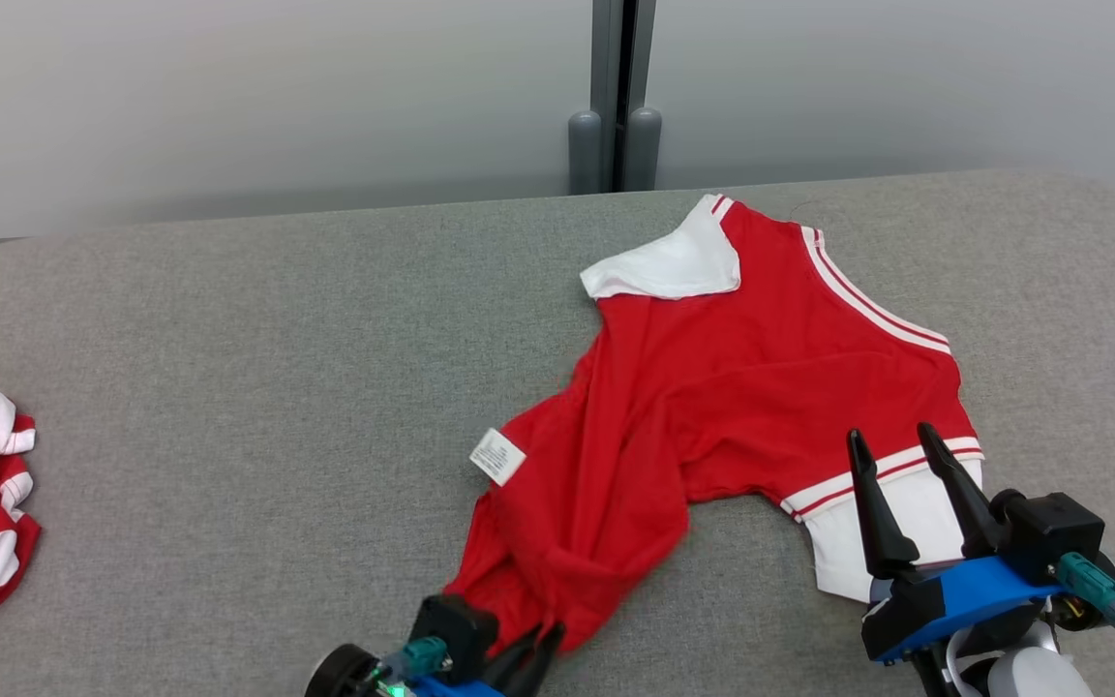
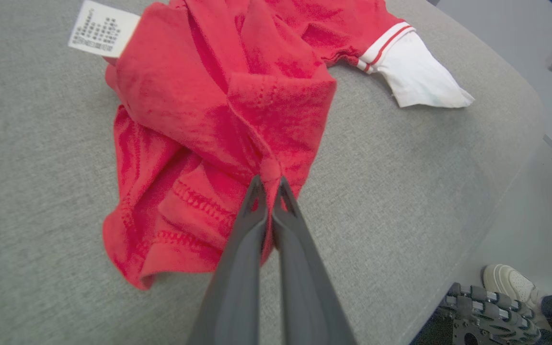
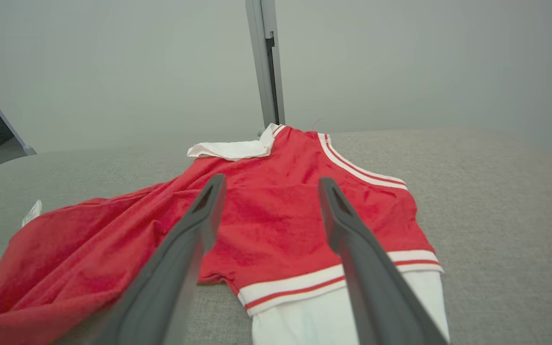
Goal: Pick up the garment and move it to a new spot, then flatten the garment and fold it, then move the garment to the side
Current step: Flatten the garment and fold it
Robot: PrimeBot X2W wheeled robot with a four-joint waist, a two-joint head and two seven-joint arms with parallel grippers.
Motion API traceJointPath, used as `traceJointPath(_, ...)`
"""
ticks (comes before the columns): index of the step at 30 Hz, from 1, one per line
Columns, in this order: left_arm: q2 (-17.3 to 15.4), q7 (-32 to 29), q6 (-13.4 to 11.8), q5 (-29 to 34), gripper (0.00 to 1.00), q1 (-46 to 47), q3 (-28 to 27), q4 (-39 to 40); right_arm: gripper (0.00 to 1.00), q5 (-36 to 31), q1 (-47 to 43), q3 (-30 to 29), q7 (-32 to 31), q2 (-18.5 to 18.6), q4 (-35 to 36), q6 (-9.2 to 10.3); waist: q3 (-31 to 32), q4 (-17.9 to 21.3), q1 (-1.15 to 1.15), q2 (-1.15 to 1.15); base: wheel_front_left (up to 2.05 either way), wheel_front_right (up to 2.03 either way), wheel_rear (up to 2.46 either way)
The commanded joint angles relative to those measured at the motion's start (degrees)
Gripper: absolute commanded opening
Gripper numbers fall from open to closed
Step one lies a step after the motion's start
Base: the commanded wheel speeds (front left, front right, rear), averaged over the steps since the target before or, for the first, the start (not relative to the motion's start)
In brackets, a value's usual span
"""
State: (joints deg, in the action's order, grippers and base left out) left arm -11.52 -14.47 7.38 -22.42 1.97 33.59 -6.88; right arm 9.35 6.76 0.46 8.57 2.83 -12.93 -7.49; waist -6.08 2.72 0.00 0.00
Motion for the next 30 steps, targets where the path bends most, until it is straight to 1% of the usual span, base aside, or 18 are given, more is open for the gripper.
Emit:
traceJointPath(1,-0.43,-0.37,0.07,-0.15,0.98,-0.17,0.53,0.39,1.0,0.31,-0.25,0.06,-0.15,0.11,0.19,-0.01,0.07,-0.01,0.0,0.0,0.0,0.0,0.0)
traceJointPath(2,-1.0,-1.06,0.07,-0.18,1.0,-0.44,2.0,0.8,1.0,0.31,-0.24,0.14,-0.25,0.11,0.22,-0.01,0.21,-0.05,0.0,0.0,0.0,0.0,0.0)
traceJointPath(5,-2.18,-2.43,0.08,-1.18,1.0,-0.92,5.35,1.33,1.0,0.4,-0.32,0.47,-0.41,0.11,0.29,-0.01,0.64,-0.02,0.0,0.0,0.0,0.0,0.0)
traceJointPath(8,-3.15,-3.88,0.07,-1.91,1.0,-0.87,6.0,2.37,1.0,0.53,-0.54,0.57,-0.45,0.11,0.4,-0.01,0.95,0.09,0.0,0.0,0.0,0.0,0.0)
traceJointPath(10,-3.5,-4.53,-0.9,-2.76,1.0,-0.65,4.72,3.9,1.0,0.61,-0.78,0.47,-0.44,0.11,0.52,-0.01,1.06,0.2,0.0,0.0,0.0,0.0,0.0)
traceJointPath(13,-4.28,-3.83,-2.93,-2.76,1.0,0.84,1.95,6.39,1.0,0.72,-1.16,0.18,-0.29,0.11,0.51,-0.01,1.1,0.36,0.0,0.0,0.0,0.0,0.0)
traceJointPath(16,-4.44,-3.86,-4.54,-3.03,1.0,1.86,-0.06,7.01,1.0,0.95,-1.27,0.11,-0.25,0.11,0.56,-0.01,1.11,0.58,0.0,0.0,0.0,0.0,0.0)
traceJointPath(18,-3.97,-4.5,-5.21,-4.21,1.0,2.7,-1.15,5.9,1.0,1.0,-1.0,0.22,-0.23,0.11,0.51,-0.01,1.0,0.76,0.0,0.0,0.0,0.0,0.0)
traceJointPath(21,-2.72,-5.21,-4.79,-6.03,1.0,4.88,-1.98,3.18,1.0,1.13,-0.5,0.48,-0.12,0.11,0.36,-0.01,0.71,1.08,0.0,0.0,0.0,0.0,0.0)
traceJointPath(26,0.08,-5.35,-4.73,-8.11,1.0,9.36,-3.0,-3.71,1.0,1.59,0.22,1.13,0.17,0.11,-0.02,-0.01,0.02,1.75,0.0,0.0,0.0,0.0,0.0)
traceJointPath(30,2.11,-5.45,-5.43,-9.04,1.0,12.42,-3.82,-9.48,1.0,1.68,1.08,1.65,0.53,0.11,-0.42,-0.01,-0.58,2.39,0.0,0.0,0.0,0.0,0.0)
